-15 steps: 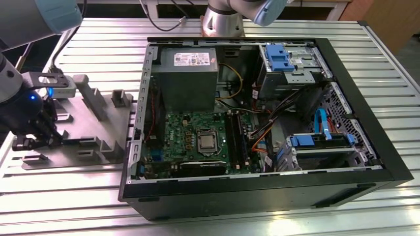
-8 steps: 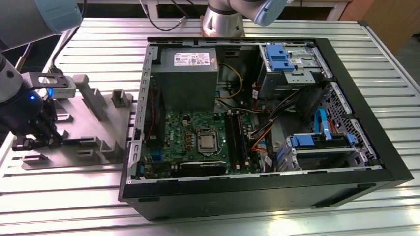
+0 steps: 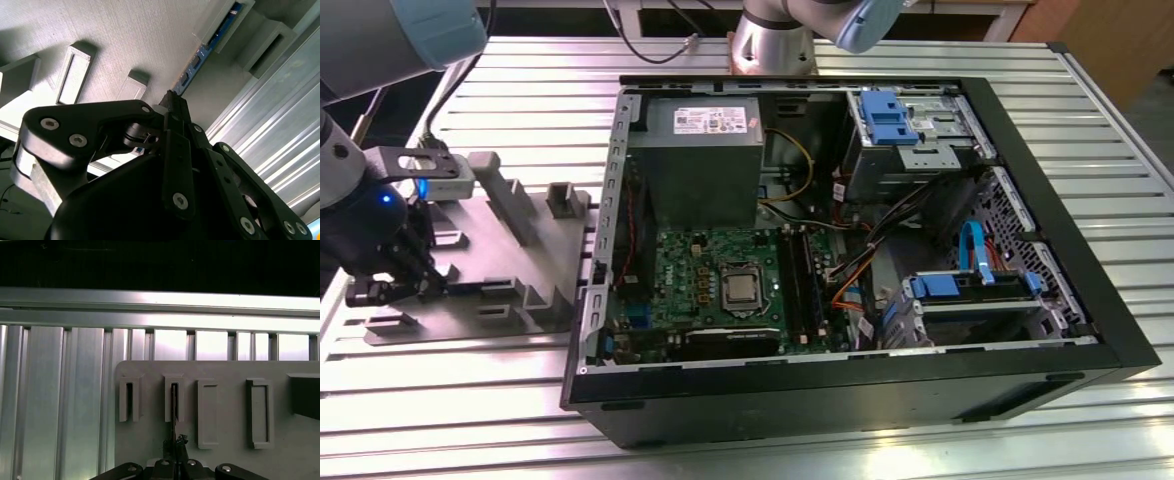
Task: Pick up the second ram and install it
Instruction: 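Pick up the second ram and move it above second insertion slot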
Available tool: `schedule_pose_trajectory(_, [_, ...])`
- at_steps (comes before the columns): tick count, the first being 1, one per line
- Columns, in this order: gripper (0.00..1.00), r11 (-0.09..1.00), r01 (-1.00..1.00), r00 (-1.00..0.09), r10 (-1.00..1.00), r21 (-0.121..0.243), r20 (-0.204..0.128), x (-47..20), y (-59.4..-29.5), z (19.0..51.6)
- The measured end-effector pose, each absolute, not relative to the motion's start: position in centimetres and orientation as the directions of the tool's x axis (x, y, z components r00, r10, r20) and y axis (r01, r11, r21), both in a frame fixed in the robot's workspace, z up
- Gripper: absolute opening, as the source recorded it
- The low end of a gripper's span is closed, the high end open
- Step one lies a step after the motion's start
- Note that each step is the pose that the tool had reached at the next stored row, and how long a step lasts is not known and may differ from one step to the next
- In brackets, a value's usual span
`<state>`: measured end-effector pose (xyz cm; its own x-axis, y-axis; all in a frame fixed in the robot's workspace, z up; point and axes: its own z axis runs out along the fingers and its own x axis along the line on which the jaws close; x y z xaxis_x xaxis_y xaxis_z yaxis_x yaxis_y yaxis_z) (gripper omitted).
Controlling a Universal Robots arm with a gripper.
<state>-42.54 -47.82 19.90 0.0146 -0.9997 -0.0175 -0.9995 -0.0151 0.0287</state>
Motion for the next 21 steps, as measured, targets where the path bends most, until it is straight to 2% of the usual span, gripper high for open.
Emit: schedule_pose_trajectory(21, [0.11,-0.015,-0.999,0.014,-1.0,0.029,-0.02,-42.55,-47.83,20.31])
